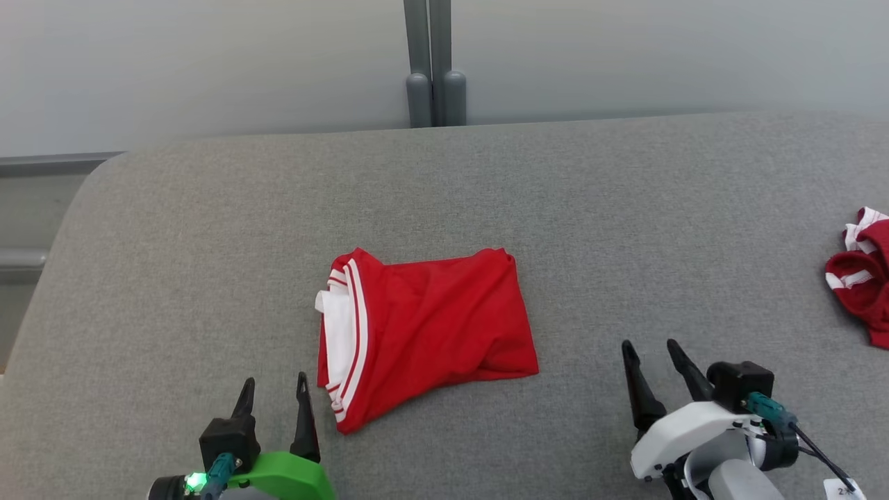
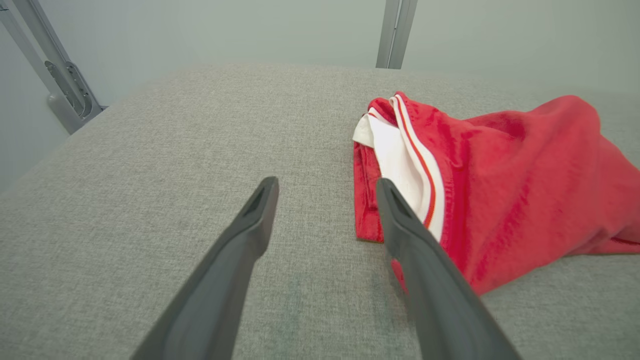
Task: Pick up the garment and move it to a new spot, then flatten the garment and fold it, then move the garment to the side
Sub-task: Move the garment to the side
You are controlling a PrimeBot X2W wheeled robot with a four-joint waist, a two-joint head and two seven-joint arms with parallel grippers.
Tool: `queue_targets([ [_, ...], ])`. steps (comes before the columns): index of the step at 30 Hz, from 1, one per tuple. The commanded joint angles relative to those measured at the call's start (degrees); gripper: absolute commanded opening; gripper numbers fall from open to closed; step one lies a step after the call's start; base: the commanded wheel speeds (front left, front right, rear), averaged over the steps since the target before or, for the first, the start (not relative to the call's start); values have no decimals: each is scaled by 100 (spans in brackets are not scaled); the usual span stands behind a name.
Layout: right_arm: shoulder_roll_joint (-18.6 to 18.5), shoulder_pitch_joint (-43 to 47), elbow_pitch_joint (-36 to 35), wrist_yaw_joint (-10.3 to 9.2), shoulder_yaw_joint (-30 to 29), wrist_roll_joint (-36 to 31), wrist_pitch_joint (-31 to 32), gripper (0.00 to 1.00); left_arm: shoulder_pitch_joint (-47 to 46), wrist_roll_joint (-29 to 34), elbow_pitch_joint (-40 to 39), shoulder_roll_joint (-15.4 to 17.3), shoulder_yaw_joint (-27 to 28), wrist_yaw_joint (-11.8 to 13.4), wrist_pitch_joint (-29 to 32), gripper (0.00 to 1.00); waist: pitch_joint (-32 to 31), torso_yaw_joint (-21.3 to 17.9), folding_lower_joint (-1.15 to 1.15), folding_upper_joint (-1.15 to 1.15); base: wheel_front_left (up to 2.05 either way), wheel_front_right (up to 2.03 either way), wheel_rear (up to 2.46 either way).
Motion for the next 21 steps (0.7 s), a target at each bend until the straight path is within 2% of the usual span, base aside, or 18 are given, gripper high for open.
queue_targets([
  [1,-11,-274,87,0,210,164,-14,100,-59,-22,-25,22,-44,-22,-15,100,171,173,0,0,0,0,0],
  [15,-15,-1705,1338,0,997,1003,-13,100,-468,-106,-100,20,-373,-25,-15,100,802,1074,0,0,0,0,0],
  [21,-14,-2128,2089,0,1291,1335,-14,100,-535,-147,-113,20,-434,-13,-15,100,935,1289,0,0,0,0,0],
])
